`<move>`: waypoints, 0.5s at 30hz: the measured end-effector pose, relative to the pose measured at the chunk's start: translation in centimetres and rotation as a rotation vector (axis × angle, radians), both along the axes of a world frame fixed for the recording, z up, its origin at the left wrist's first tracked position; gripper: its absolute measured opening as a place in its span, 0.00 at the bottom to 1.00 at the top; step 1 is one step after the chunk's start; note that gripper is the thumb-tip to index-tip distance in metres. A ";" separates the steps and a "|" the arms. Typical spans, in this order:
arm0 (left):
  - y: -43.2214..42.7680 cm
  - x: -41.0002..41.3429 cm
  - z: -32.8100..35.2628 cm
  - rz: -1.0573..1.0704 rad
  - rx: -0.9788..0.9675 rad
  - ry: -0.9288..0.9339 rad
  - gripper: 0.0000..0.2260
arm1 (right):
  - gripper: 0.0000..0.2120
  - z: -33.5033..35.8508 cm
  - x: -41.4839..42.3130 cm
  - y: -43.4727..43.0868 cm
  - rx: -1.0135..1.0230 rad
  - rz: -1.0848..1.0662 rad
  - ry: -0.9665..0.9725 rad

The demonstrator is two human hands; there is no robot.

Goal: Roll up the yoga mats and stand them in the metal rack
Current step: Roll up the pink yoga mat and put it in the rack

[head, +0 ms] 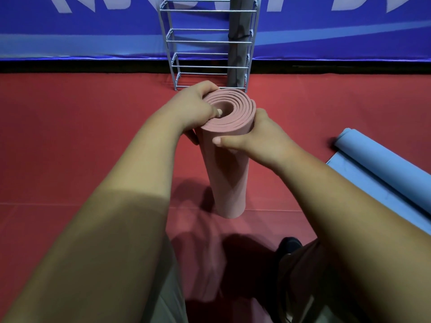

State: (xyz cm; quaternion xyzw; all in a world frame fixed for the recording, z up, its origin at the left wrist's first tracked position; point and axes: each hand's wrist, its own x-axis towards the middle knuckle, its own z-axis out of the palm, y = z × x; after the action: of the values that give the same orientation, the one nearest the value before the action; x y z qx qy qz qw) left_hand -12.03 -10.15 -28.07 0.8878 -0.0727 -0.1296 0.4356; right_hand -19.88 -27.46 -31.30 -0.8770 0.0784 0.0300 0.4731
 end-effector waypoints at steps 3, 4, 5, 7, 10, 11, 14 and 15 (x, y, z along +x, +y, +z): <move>0.8 -0.1 0.0 -0.038 0.002 0.018 0.16 | 0.38 0.9 0.0 -0.1 0.062 -0.029 0.055; 0.9 -0.2 -0.1 -0.055 0.004 0.017 0.16 | 0.37 1.2 0.2 -0.1 0.050 -0.056 0.046; 0.9 -0.2 -0.1 -0.078 0.007 0.011 0.16 | 0.36 1.5 0.4 0.1 0.027 -0.081 0.024; 0.6 -0.2 0.0 -0.104 0.034 -0.005 0.18 | 0.31 2.0 0.5 0.6 -0.017 -0.091 -0.005; 0.7 0.2 0.0 -0.097 0.071 -0.030 0.21 | 0.23 2.5 0.5 1.2 0.010 -0.045 0.030; 0.9 0.4 -0.1 -0.118 0.077 -0.042 0.24 | 0.21 2.7 0.5 1.3 0.016 -0.040 0.047; 1.2 1.1 -0.6 -0.171 0.093 -0.105 0.33 | 0.14 2.9 0.7 1.5 0.044 -0.058 0.082; 1.1 1.3 -0.8 -0.176 0.100 -0.131 0.35 | 0.13 3.0 0.8 1.6 0.046 -0.063 0.085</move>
State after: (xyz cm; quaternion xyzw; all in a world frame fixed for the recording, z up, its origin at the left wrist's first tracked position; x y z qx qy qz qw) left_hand -10.75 -9.04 -28.83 0.9051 -0.1720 -0.1126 0.3721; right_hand -19.10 -25.90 -28.30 -0.8608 0.1256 0.0541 0.4902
